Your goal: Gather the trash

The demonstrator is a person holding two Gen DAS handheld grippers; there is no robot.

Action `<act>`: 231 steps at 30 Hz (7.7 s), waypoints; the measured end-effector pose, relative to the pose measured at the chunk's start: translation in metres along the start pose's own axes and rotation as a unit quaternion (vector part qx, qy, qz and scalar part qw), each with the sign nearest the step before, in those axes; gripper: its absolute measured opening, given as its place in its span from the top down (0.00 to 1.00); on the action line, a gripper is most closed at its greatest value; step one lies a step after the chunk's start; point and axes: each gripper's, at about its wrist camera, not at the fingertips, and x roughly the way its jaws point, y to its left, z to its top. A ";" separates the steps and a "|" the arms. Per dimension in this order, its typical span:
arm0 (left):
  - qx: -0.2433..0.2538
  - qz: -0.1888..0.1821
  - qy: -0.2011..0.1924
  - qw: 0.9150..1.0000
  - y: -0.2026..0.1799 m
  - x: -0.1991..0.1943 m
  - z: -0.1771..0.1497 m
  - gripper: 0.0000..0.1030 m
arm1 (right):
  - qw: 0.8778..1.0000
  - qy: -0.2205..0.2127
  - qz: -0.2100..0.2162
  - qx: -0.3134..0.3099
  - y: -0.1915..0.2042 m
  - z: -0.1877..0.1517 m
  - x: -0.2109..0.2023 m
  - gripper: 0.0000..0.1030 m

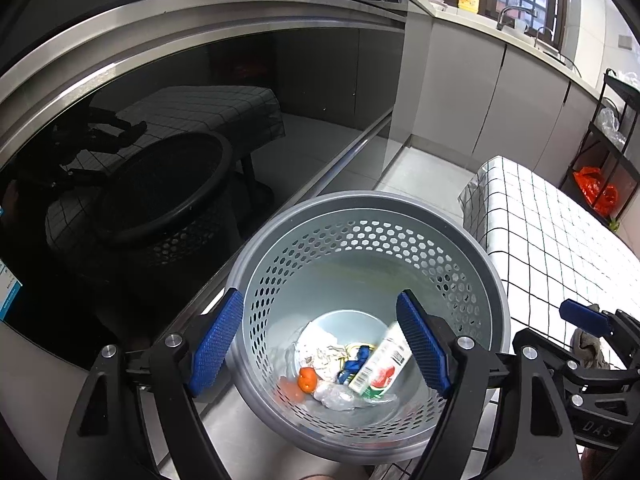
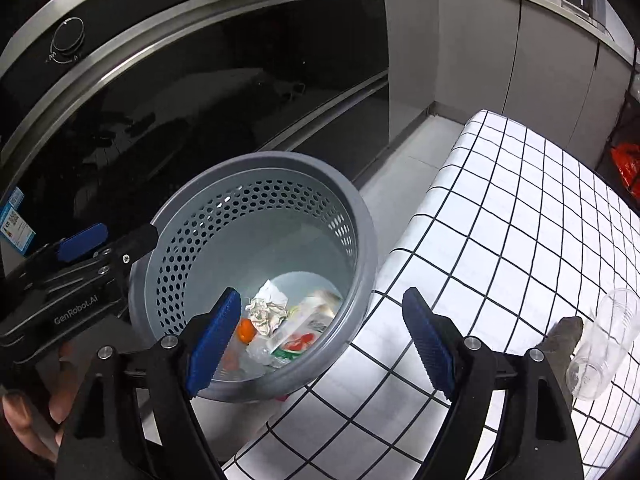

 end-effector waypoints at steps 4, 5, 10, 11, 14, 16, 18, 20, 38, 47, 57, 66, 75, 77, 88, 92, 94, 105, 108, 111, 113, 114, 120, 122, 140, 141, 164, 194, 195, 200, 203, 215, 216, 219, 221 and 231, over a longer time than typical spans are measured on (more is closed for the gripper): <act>0.003 -0.005 -0.007 1.000 -0.005 -0.006 -0.002 0.25 | 1.000 -0.012 -0.007 0.005 -0.005 -0.008 -0.011 0.23; 0.006 -0.005 -0.012 1.000 -0.007 -0.009 -0.003 0.25 | 1.000 -0.016 -0.011 0.008 -0.007 -0.011 -0.014 0.23; 0.016 -0.018 -0.028 0.999 -0.021 -0.026 -0.008 0.25 | 0.998 -0.043 -0.039 0.025 -0.023 -0.035 -0.045 0.23; 0.017 -0.028 -0.029 0.999 -0.026 -0.030 -0.010 0.25 | 0.997 -0.049 -0.048 0.028 -0.027 -0.040 -0.051 0.23; 0.024 -0.055 -0.028 0.998 -0.043 -0.040 -0.016 0.24 | 0.994 -0.069 -0.074 0.044 -0.048 -0.055 -0.078 0.23; 0.033 -0.065 -0.031 0.997 -0.056 -0.047 -0.020 0.23 | 0.991 -0.079 -0.092 0.057 -0.064 -0.063 -0.095 0.23; 0.046 -0.073 -0.038 0.996 -0.071 -0.055 -0.025 0.22 | 0.987 -0.085 -0.108 0.077 -0.083 -0.072 -0.111 0.23; 0.057 -0.077 -0.045 0.994 -0.083 -0.062 -0.028 0.21 | 0.984 -0.087 -0.124 0.099 -0.101 -0.081 -0.123 0.23; 0.052 -0.083 -0.073 0.993 -0.157 -0.058 -0.023 0.17 | 0.943 -0.072 -0.153 0.286 -0.183 -0.087 -0.101 0.23; 0.052 -0.066 -0.063 0.994 -0.153 -0.046 -0.023 0.17 | 0.921 -0.048 -0.178 0.343 -0.204 -0.071 -0.062 0.23; 0.073 -0.070 -0.061 0.993 -0.159 -0.045 -0.029 0.17 | 0.922 -0.020 -0.166 0.350 -0.222 -0.071 -0.035 0.39; 0.102 -0.098 -0.046 0.989 -0.173 -0.045 -0.042 0.17 | 0.946 -0.021 -0.150 0.288 -0.220 -0.083 -0.058 0.43; 0.131 -0.127 -0.020 0.983 -0.201 -0.042 -0.062 0.17 | 0.953 -0.046 -0.152 0.260 -0.238 -0.126 -0.130 0.43; 0.139 -0.129 -0.022 0.982 -0.214 -0.043 -0.065 0.17 | 0.951 -0.054 -0.142 0.270 -0.245 -0.133 -0.138 0.43; 0.180 -0.143 0.001 0.973 -0.287 -0.018 -0.080 0.13 | 0.952 -0.091 -0.117 0.269 -0.258 -0.145 -0.168 0.43; 0.182 -0.141 0.021 0.973 -0.299 -0.002 -0.084 0.13 | 0.951 -0.098 -0.110 0.270 -0.262 -0.147 -0.176 0.43; 0.191 -0.132 0.026 0.972 -0.306 0.003 -0.086 0.13 | 0.952 -0.101 -0.106 0.270 -0.263 -0.147 -0.178 0.43; 0.191 -0.123 0.062 0.972 -0.322 0.030 -0.093 0.37 | 0.954 -0.100 -0.096 0.264 -0.260 -0.147 -0.178 0.43; 0.198 -0.128 0.059 0.970 -0.327 0.026 -0.099 0.53 | 0.955 -0.096 -0.094 0.265 -0.261 -0.148 -0.175 0.43; 0.202 -0.136 0.055 0.968 -0.328 0.021 -0.101 0.65 | 0.956 -0.093 -0.090 0.265 -0.260 -0.148 -0.173 0.43; 0.204 -0.138 0.051 0.968 -0.326 0.017 -0.101 0.68 | 0.956 -0.092 -0.089 0.263 -0.260 -0.148 -0.171 0.43; 0.202 -0.139 0.046 0.968 -0.325 0.012 -0.101 0.70 | 0.956 -0.091 -0.088 0.263 -0.260 -0.148 -0.170 0.43; 0.193 -0.145 0.008 0.970 -0.307 -0.019 -0.087 0.71 | 0.958 -0.089 -0.089 0.258 -0.256 -0.148 -0.167 0.43; 0.186 -0.147 -0.008 0.971 -0.296 -0.034 -0.080 0.71 | 0.959 -0.092 -0.091 0.250 -0.249 -0.147 -0.169 0.43; 0.130 -0.062 -0.070 0.987 -0.135 -0.080 -0.016 0.71 | 0.982 -0.115 -0.055 0.139 -0.110 -0.080 -0.143 0.43; 0.126 -0.057 -0.071 0.988 -0.128 -0.078 -0.014 0.71 | 0.984 -0.114 -0.051 0.130 -0.101 -0.074 -0.139 0.43; 0.031 0.032 -0.060 0.997 -0.011 -0.016 0.011 0.70 | 0.996 -0.083 0.005 -0.012 0.011 0.004 -0.030 0.43; 0.007 0.032 -0.064 0.997 0.007 -0.015 0.011 0.30 | 0.996 -0.073 0.033 -0.026 0.025 0.003 0.002 0.21; 0.007 0.032 -0.064 0.997 0.007 -0.015 0.011 0.30 | 0.996 -0.074 0.033 -0.024 0.025 0.002 0.001 0.21; 0.007 0.035 -0.072 0.997 0.006 -0.019 0.009 0.24 | 0.996 -0.084 0.030 -0.012 0.023 -0.002 -0.005 0.21; 0.008 0.038 -0.079 0.996 0.004 -0.021 0.010 0.20 | 0.996 -0.090 0.017 -0.006 0.021 -0.006 -0.007 0.21; 0.011 0.043 -0.095 0.995 0.000 -0.030 0.008 0.07 | 0.996 -0.091 -0.009 0.020 0.018 -0.016 -0.016 0.21; 0.010 0.044 -0.094 0.995 0.000 -0.030 0.009 0.07 | 0.995 -0.092 -0.011 0.025 0.017 -0.016 -0.017 0.21; 0.009 0.043 -0.093 0.995 0.000 -0.030 0.009 0.07 | 0.994 -0.098 -0.018 0.035 0.015 -0.019 -0.021 0.21; 0.007 0.044 -0.094 0.995 0.000 -0.031 0.009 0.07 | 0.994 -0.102 -0.024 0.037 0.016 -0.019 -0.024 0.21; 0.002 0.048 -0.104 0.993 0.003 -0.038 0.007 0.06 | 0.991 -0.116 -0.044 0.045 0.019 -0.021 -0.033 0.21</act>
